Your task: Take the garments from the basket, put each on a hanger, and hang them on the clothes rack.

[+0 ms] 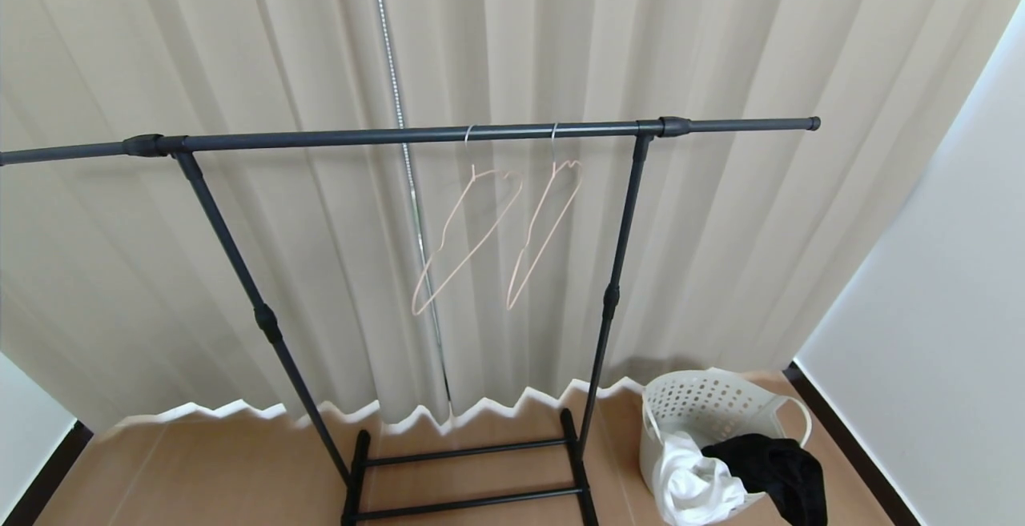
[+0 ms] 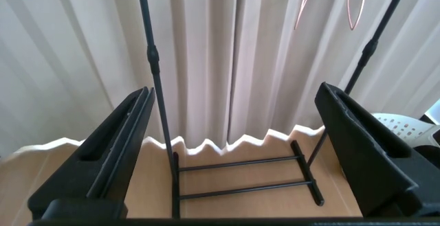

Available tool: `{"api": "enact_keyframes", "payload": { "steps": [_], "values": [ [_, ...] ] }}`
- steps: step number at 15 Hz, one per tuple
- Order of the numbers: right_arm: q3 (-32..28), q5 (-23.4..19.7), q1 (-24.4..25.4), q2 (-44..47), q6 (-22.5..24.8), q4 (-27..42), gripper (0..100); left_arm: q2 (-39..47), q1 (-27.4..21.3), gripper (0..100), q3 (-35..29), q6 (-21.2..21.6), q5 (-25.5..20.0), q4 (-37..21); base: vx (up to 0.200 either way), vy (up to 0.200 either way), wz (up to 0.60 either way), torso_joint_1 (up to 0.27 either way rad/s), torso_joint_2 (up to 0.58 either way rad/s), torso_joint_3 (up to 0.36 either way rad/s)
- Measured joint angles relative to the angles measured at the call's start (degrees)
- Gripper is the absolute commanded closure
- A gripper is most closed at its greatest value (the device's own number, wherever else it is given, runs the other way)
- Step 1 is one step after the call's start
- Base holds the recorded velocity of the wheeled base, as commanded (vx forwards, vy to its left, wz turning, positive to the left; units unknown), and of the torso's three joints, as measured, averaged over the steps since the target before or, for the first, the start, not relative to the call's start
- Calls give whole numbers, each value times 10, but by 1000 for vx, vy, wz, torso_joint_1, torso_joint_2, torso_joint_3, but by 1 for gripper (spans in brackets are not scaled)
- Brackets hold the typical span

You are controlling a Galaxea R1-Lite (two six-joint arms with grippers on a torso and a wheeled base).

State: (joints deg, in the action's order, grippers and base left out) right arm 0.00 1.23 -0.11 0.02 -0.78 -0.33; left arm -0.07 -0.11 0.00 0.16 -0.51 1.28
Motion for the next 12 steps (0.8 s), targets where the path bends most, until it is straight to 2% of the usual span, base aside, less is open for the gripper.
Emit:
{"api": "enact_keyframes", "payload": {
  "steps": [12],
  "values": [
    [0,0,0,0,0,0,0,0,0,0,0,-2,1,0,0,0,0,-149,356,203]
  ]
}}
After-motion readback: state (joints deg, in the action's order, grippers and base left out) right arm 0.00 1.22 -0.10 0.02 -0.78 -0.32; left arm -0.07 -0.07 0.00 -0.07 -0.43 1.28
